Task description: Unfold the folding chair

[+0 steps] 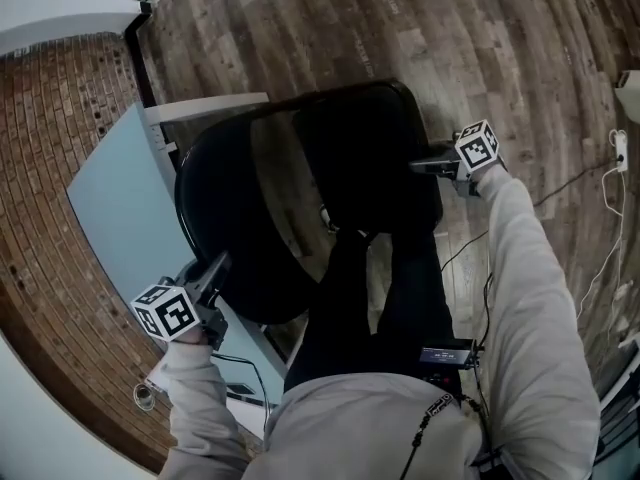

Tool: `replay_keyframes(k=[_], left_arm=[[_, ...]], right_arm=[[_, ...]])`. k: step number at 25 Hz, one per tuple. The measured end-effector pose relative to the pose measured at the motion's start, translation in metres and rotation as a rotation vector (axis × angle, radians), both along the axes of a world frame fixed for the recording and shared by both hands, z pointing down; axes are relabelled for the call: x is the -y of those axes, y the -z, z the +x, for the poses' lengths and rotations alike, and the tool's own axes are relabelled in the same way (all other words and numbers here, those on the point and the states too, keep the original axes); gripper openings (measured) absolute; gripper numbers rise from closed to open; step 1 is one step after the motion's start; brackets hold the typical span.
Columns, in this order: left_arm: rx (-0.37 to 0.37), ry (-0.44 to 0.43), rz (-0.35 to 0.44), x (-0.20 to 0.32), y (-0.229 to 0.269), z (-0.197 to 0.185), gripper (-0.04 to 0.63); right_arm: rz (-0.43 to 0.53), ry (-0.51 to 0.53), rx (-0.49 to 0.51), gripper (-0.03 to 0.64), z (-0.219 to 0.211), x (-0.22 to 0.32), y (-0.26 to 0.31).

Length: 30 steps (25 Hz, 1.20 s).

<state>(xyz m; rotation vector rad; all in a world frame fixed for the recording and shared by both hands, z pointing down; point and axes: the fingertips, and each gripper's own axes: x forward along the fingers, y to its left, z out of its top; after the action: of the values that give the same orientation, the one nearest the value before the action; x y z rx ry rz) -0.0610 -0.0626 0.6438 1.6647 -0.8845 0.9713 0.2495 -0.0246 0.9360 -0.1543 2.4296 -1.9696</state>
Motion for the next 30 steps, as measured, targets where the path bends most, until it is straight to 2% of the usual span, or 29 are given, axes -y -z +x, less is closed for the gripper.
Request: replay_keyframes(k=[5, 8, 11, 17, 21, 25, 30], left_arm=[[-0.025, 0.015, -0.021, 0.000, -0.009, 0.016, 0.104], [-0.017, 0.041, -0.034, -0.001, -0.021, 0.007, 0.103], [-0.042, 0.043, -0.042, 0.000, -0.036, 0.007, 0.103], [-0.075, 0.061, -0.055, 0.003, -0.064, -0.006, 0.103], [-0.109, 0.087, -0.034, 0.005, -0.081, -0.016, 0.101], [-0.111, 0.104, -0.038, 0.005, -0.099, -0.024, 0.103], [-0.212, 0.084, -0.029, 0.006, -0.104, 0.010, 0.101]], right_arm=[[0.015, 0.044, 0.037, 0.169, 0.021, 0.031, -0.019], [-0.028, 0.109, 0.048, 0.169, 0.029, 0.030, -0.039], [-0.073, 0.133, 0.053, 0.169, 0.045, 0.026, -0.063], [-0.100, 0.090, 0.118, 0.173, 0.066, 0.029, -0.095], [-0.102, 0.082, 0.142, 0.173, 0.074, 0.031, -0.115], [-0.121, 0.053, 0.156, 0.181, 0.084, 0.026, -0.136], [-0.138, -0.026, 0.173, 0.190, 0.106, 0.024, -0.161]])
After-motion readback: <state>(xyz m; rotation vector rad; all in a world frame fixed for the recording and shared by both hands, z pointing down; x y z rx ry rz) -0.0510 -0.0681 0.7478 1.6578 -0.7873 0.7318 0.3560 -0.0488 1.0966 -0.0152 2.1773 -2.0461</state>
